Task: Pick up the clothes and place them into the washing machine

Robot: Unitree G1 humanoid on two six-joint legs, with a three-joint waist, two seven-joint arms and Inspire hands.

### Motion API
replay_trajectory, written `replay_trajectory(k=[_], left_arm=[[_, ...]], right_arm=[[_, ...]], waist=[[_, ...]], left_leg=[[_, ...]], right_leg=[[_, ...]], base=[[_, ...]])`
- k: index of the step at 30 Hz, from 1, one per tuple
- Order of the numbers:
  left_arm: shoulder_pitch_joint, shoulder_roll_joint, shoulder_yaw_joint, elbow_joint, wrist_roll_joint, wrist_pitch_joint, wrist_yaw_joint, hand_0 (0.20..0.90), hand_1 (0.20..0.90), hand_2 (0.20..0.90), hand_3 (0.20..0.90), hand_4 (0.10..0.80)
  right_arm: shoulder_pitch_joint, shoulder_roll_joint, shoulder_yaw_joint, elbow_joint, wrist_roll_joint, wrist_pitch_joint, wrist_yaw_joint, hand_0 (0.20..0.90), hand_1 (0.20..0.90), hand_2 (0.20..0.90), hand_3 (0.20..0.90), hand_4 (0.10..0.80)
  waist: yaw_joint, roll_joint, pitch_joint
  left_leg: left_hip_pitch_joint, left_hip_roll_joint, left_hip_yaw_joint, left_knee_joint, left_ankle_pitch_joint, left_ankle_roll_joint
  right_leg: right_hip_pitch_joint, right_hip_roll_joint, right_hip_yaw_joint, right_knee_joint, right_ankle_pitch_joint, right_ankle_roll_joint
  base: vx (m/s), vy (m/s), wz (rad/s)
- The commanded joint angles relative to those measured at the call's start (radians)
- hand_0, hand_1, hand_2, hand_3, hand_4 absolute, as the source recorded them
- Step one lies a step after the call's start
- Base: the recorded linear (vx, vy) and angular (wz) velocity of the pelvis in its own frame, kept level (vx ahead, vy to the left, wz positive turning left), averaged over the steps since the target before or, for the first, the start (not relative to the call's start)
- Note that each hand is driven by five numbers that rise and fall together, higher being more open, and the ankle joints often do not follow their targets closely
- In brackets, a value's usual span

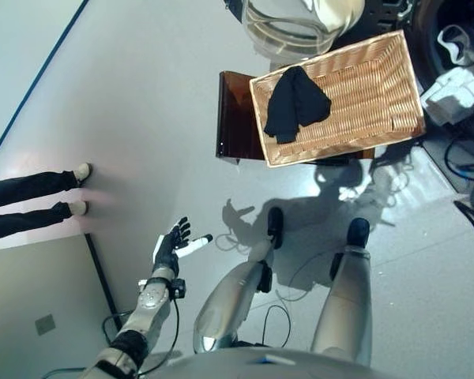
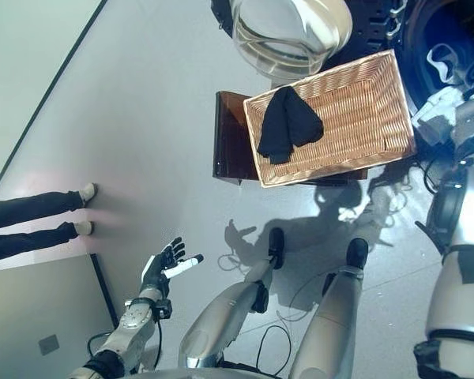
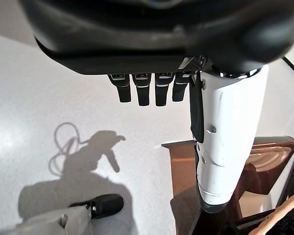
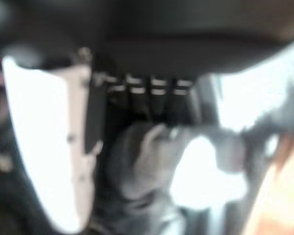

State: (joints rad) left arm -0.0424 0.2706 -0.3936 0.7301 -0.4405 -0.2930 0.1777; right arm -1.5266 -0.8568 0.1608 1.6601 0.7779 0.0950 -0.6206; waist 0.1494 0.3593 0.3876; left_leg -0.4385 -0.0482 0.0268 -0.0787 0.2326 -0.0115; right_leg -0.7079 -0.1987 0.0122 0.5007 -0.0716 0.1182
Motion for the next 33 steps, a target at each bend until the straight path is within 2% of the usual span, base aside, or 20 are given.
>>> replay_trajectory(k=[1, 2, 4, 10, 20, 26, 30, 33], left_arm=[[0.044, 0.062, 0.049, 0.015, 0.007, -0.043, 0.027, 0.900, 0.900, 0.900, 0.900, 0.800], [0.053, 0.064, 0.059, 0.011, 0.013, -0.043, 0.020, 0.900, 0.900, 0.900, 0.900, 0.800], [0.055, 0.062, 0.067, 0.007, 0.014, -0.040, 0.012, 0.900, 0.900, 0.900, 0.900, 0.800], [0.061, 0.035, 0.083, 0.031, 0.032, -0.041, 0.013, 0.900, 0.900, 0.900, 0.900, 0.800], [0.036, -0.004, 0.081, 0.075, 0.067, -0.058, 0.044, 0.900, 0.900, 0.900, 0.900, 0.800], [0.028, -0.014, 0.104, 0.091, 0.089, -0.066, 0.077, 0.900, 0.900, 0.900, 0.900, 0.800], [0.025, -0.020, 0.111, 0.113, 0.098, -0.072, 0.092, 0.900, 0.900, 0.900, 0.900, 0.800], [0.018, -0.027, 0.118, 0.131, 0.111, -0.074, 0.109, 0.900, 0.900, 0.900, 0.900, 0.800]], right_arm=[[-0.233, -0.295, 0.496, -0.185, -0.418, -0.121, -0.036, 0.900, 0.900, 0.900, 0.900, 0.800], [-0.232, -0.297, 0.559, -0.180, -0.542, -0.078, -0.029, 0.900, 0.900, 0.900, 0.900, 0.800], [-0.233, -0.299, 0.620, -0.167, -0.654, -0.041, -0.029, 0.900, 0.900, 0.900, 0.900, 0.800], [-0.206, -0.304, 0.660, -0.193, -0.826, 0.008, -0.057, 0.900, 0.900, 0.900, 0.900, 0.800], [0.055, -0.275, 0.436, -0.267, -0.875, -0.004, -0.155, 0.900, 0.900, 0.900, 0.900, 0.800], [0.284, -0.195, 0.250, -0.429, -0.910, -0.010, -0.235, 0.900, 0.900, 0.900, 0.900, 0.800], [0.373, -0.144, 0.188, -0.479, -0.944, 0.009, -0.276, 0.900, 0.900, 0.900, 0.900, 0.800], [0.473, -0.061, 0.128, -0.543, -1.000, 0.036, -0.324, 0.900, 0.900, 0.900, 0.900, 0.800]], waist=[[-0.064, 0.037, -0.057], [-0.063, 0.032, -0.060], [-0.066, 0.024, -0.060], [-0.063, 0.017, -0.067], [-0.064, 0.004, -0.058], [-0.068, -0.014, -0.054], [-0.067, -0.023, -0.056], [-0.065, -0.030, -0.053]], left_leg=[[0.015, 0.050, 0.043, -0.009, -0.043, -0.123], [0.013, 0.052, 0.043, -0.009, -0.040, -0.123], [0.018, 0.050, 0.039, -0.009, -0.042, -0.122], [0.010, 0.053, 0.037, -0.009, -0.036, -0.121], [0.023, 0.050, 0.031, -0.009, -0.038, -0.114], [0.033, 0.052, 0.032, -0.009, -0.042, -0.107], [0.042, 0.050, 0.031, -0.009, -0.047, -0.104], [0.049, 0.049, 0.028, -0.009, -0.048, -0.099]], right_leg=[[0.125, 0.115, -0.030, -0.207, 0.033, -0.063], [0.125, 0.118, -0.029, -0.213, 0.039, -0.063], [0.130, 0.118, -0.028, -0.212, 0.035, -0.064], [0.130, 0.125, -0.026, -0.230, 0.054, -0.064], [0.154, 0.119, -0.031, -0.256, 0.070, -0.058], [0.173, 0.115, -0.029, -0.278, 0.085, -0.053], [0.190, 0.111, -0.032, -0.291, 0.089, -0.052], [0.203, 0.107, -0.033, -0.301, 0.094, -0.050]], base=[[-0.017, 0.010, -0.03], [0.000, 0.000, 0.00], [0.000, 0.000, 0.00], [-0.009, 0.013, -0.02], [-0.002, 0.002, 0.00], [0.001, 0.014, -0.02], [0.004, 0.008, 0.00], [0.004, 0.005, -0.01]])
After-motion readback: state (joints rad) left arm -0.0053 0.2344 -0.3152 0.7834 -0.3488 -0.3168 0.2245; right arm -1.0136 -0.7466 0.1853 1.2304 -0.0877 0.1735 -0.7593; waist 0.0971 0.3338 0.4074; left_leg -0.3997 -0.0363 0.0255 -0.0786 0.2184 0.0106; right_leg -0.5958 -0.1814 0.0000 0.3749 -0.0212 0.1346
